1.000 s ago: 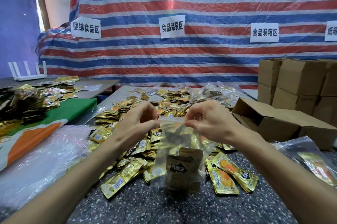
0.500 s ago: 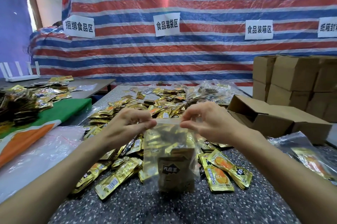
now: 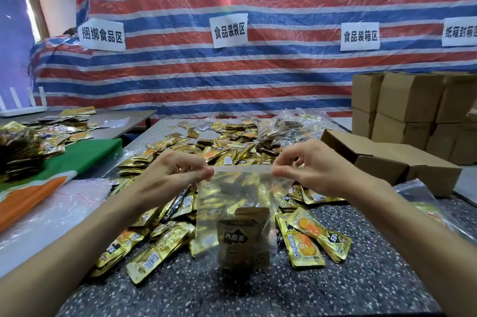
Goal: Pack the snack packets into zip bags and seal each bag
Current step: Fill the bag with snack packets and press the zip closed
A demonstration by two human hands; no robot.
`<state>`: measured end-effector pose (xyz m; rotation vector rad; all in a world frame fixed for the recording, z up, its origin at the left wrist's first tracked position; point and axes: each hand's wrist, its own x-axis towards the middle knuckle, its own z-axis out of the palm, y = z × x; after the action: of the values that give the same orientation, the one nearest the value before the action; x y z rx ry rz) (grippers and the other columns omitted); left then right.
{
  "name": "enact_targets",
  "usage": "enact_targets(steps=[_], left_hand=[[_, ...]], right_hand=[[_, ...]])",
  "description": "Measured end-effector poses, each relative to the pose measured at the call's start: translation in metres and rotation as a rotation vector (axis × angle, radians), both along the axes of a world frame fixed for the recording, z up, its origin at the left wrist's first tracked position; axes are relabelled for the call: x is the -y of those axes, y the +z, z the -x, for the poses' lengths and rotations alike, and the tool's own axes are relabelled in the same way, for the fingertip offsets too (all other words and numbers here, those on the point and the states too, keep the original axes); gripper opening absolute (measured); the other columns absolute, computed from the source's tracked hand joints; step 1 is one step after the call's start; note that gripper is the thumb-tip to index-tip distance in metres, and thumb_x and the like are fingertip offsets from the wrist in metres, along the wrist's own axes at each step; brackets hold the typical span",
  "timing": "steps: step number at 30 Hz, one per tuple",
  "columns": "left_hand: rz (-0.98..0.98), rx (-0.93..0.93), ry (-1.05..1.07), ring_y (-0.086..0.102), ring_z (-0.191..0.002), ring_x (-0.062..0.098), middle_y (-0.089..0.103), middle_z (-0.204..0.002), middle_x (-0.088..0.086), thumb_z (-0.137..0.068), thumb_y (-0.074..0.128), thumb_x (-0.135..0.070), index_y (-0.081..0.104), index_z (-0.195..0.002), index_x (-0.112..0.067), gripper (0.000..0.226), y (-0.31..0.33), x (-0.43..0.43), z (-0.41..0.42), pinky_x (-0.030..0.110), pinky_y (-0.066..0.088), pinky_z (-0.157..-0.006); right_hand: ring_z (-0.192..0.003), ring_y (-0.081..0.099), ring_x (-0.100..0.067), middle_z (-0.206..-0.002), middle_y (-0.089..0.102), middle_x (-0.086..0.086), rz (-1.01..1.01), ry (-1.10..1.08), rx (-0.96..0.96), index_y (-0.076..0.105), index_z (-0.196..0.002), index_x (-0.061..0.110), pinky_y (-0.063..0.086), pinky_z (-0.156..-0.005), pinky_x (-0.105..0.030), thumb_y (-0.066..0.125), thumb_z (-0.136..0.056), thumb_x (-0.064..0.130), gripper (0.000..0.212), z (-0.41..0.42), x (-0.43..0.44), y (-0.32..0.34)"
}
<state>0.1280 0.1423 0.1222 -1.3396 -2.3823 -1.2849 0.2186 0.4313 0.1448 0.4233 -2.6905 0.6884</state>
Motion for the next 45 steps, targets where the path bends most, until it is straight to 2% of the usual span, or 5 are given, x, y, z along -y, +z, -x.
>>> enact_targets(steps=[20,25,30,39,45], left_hand=[[-0.015,-0.002,-0.003,0.061,-0.07,0.009,0.069,-0.075,-0.004,-0.087,0.061,-0.049,0.075,-0.077,-0.03,0.026,0.001,0.012,0.009,0.019,0.048,-0.062],[-0.114,0.031,0.179,0.062,-0.071,0.025,0.067,-0.075,0.009,-0.084,0.068,-0.05,0.076,-0.079,-0.025,0.027,-0.003,0.077,0.025,0.045,0.049,-0.068],[-0.005,0.041,0.127,0.062,-0.071,0.005,0.068,-0.077,-0.003,-0.088,0.058,-0.026,0.075,-0.076,-0.033,0.022,-0.005,0.049,0.013,0.013,0.048,-0.064],[-0.296,0.452,-0.128,0.069,-0.099,0.044,0.071,-0.11,0.023,-0.094,0.059,-0.026,0.057,-0.106,0.016,0.044,0.015,-0.005,-0.006,0.053,0.06,-0.082],[-0.508,0.67,-0.323,0.069,-0.098,0.048,0.069,-0.111,0.029,-0.092,0.056,-0.023,0.068,-0.078,-0.007,0.024,0.023,-0.058,-0.026,0.053,0.06,-0.076]], right_hand=[[-0.062,0.055,-0.002,-0.076,0.066,0.009,-0.156,-0.099,-0.02,0.068,-0.084,0.029,0.044,-0.055,-0.023,0.064,-0.09,0.044,0.017,-0.01,-0.038,-0.005],[-0.067,0.062,-0.01,-0.076,0.068,0.002,0.06,-0.256,-0.041,0.07,-0.082,0.02,0.052,-0.06,-0.025,0.072,-0.086,0.025,0.007,-0.041,-0.099,-0.023],[-0.079,0.062,0.001,-0.085,0.068,0.009,0.12,-0.188,0.054,0.07,-0.086,0.028,0.052,-0.067,-0.02,0.078,-0.084,0.023,0.009,-0.026,-0.054,-0.064],[-0.126,0.052,-0.008,-0.142,0.049,0.01,0.518,-0.05,0.333,0.021,-0.154,0.032,0.046,-0.105,-0.031,0.092,-0.06,0.054,0.12,0.006,0.034,-0.093],[-0.115,0.066,-0.017,-0.121,0.072,-0.003,0.748,0.139,0.379,0.07,-0.119,0.021,0.051,-0.1,-0.035,0.077,-0.086,0.02,0.034,-0.013,0.022,-0.088]])
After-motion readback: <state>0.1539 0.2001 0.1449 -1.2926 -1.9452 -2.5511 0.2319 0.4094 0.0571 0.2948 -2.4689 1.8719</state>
